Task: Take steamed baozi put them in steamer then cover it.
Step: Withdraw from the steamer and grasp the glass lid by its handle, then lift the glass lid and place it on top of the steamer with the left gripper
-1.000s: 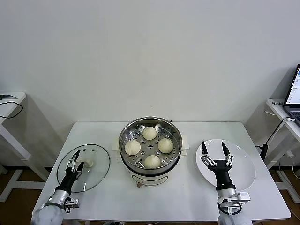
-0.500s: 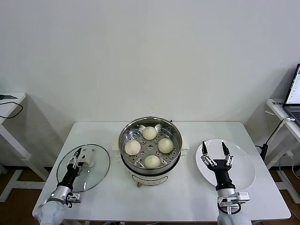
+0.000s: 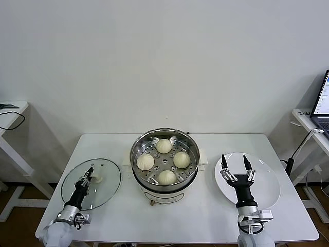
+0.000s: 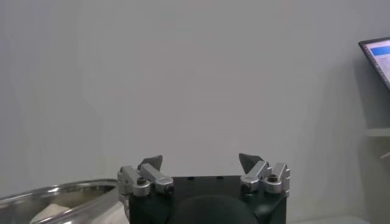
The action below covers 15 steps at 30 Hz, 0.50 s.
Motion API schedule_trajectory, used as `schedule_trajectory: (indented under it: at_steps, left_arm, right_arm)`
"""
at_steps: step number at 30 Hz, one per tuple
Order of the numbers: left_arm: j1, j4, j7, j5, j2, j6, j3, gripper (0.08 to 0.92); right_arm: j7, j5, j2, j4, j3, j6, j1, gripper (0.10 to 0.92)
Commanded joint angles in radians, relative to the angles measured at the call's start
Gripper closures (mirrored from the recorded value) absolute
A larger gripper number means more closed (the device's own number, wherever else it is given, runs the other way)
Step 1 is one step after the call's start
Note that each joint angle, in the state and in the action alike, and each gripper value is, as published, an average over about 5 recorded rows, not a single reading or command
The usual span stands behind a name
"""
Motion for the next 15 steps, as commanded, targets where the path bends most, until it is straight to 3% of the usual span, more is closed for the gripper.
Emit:
schedule_trajectory:
  at_steps: [1, 8, 15]
  left_arm:
    - [0.037, -0.122, -0.006, -0.002, -0.002, 0.007, -0.013, 0.795]
    - [0.124, -0.327, 0.031, -0.05, 0.012, 0.067, -0.053, 0.812]
    - [0.247, -0.616, 0.208, -0.335, 0.085, 0.309, -0.021, 0.812]
  right_arm:
    - [0.001, 0.0, 0.002, 0.0, -0.001, 0.001, 0.004, 0.203]
    - [0.002, 0.001, 0.002, 0.01, -0.001, -0.001, 0.003, 0.203]
    - [0.003, 0.004, -0.008, 0.028, 0.011, -0.004, -0.005, 0.203]
